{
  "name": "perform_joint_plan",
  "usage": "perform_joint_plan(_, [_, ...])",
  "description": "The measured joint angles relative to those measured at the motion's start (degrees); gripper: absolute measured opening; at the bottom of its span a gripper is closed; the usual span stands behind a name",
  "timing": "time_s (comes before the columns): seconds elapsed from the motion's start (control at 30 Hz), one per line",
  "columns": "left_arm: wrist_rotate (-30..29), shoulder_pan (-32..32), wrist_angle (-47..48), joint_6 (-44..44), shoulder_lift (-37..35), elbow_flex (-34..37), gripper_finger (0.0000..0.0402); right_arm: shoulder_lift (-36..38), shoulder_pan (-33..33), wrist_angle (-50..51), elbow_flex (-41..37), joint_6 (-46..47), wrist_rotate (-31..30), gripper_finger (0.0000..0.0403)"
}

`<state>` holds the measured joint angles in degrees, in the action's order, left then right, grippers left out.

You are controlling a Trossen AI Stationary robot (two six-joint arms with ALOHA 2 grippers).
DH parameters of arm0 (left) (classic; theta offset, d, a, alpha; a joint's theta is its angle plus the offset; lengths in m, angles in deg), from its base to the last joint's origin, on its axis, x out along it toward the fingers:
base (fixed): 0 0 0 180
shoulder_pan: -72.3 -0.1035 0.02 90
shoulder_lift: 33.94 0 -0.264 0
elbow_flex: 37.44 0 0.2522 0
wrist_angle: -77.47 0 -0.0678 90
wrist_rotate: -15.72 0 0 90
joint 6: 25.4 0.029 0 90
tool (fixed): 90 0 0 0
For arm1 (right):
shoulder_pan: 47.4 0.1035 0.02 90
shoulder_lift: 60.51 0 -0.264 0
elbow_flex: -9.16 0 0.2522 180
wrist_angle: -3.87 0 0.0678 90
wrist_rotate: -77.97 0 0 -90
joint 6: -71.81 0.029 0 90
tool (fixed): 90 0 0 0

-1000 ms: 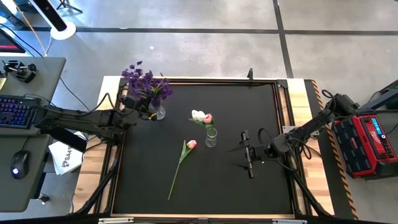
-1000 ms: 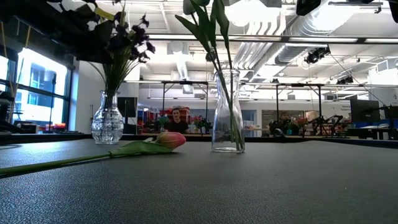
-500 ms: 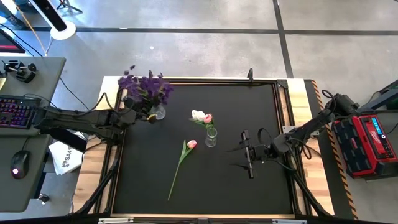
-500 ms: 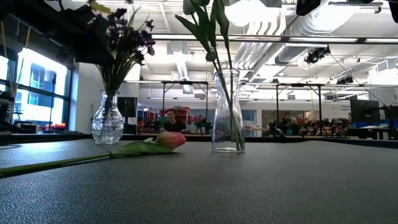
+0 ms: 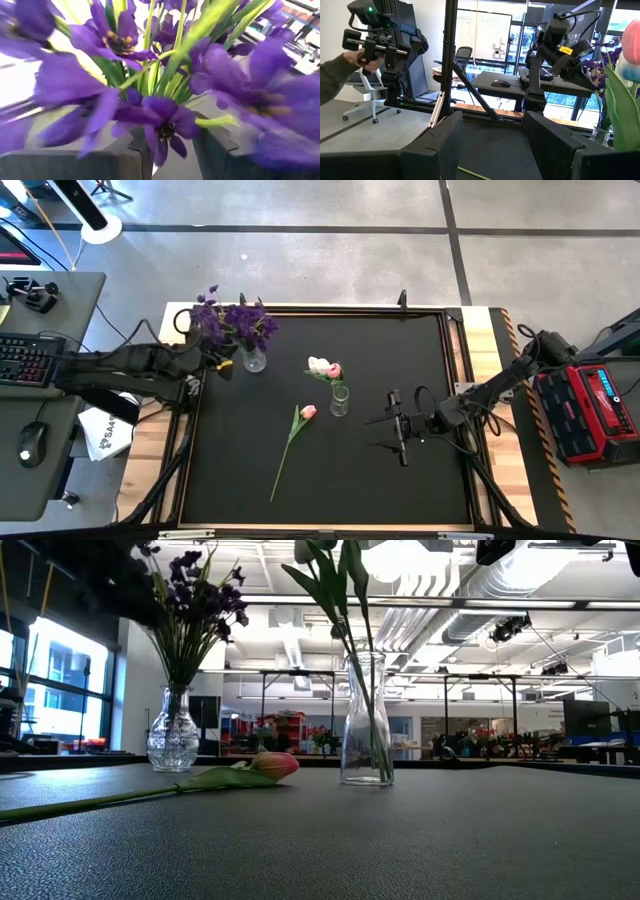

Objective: Sort flowers into vase by color
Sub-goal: Put the violet flower into the left transparent flower vase, then put the pink tulip into the right transparent flower vase

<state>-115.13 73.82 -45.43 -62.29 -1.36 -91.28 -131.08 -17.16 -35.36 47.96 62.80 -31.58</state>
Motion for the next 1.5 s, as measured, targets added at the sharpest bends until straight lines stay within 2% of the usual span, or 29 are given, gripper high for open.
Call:
perform_joint_plan(0.17, [3.51, 0.02, 4.25, -1.01, 0.02, -4.56, 0.0106, 0.0, 0.0, 0.02, 0.0, 0.0, 0.0, 0.02])
perform_joint_plan(0.33, [9.94, 0.4, 5.17, -0.11, 0.85, -10.26, 0.0098, 0.0, 0.0, 0.01, 0.0, 0.24, 0.0, 0.02])
perform_joint_plan(0.5, [10.94, 3.36, 9.76, -0.59, 4.55, -16.29, 0.007, 0.0, 0.0, 0.02, 0.0, 1.11, -0.02, 0.02])
perform_joint_plan(0.73, [17.63, 9.38, 16.6, -6.08, 8.94, -23.87, 0.0036, 0.0, 0.02, 0.02, 0.0, 1.51, -0.01, 0.02])
perform_joint_plan(1.0, [19.92, 20.97, 16.92, -17.71, 13.72, -24.31, 0.0009, 0.0, 0.02, 0.27, 0.0, 1.51, 0.0, 0.02])
perform_joint_plan(1.23, [16.88, 32.15, 16.84, -29.15, 25.0, -24.3, 0.0001, -0.02, 0.02, 0.45, 0.0, 1.39, 0.0, 0.02])
perform_joint_plan(1.37, [13.59, 36.48, 16.6, -36.84, 35.29, -24.3, 0.0, -0.02, 0.02, 0.72, 0.0, 1.33, 0.22, 0.02])
perform_joint_plan(1.5, [13.3, 38.58, 15.66, -44.24, 47.1, -24.3, 0.0001, -0.02, 0.02, 1.29, 0.0, 1.21, 0.52, 0.02])
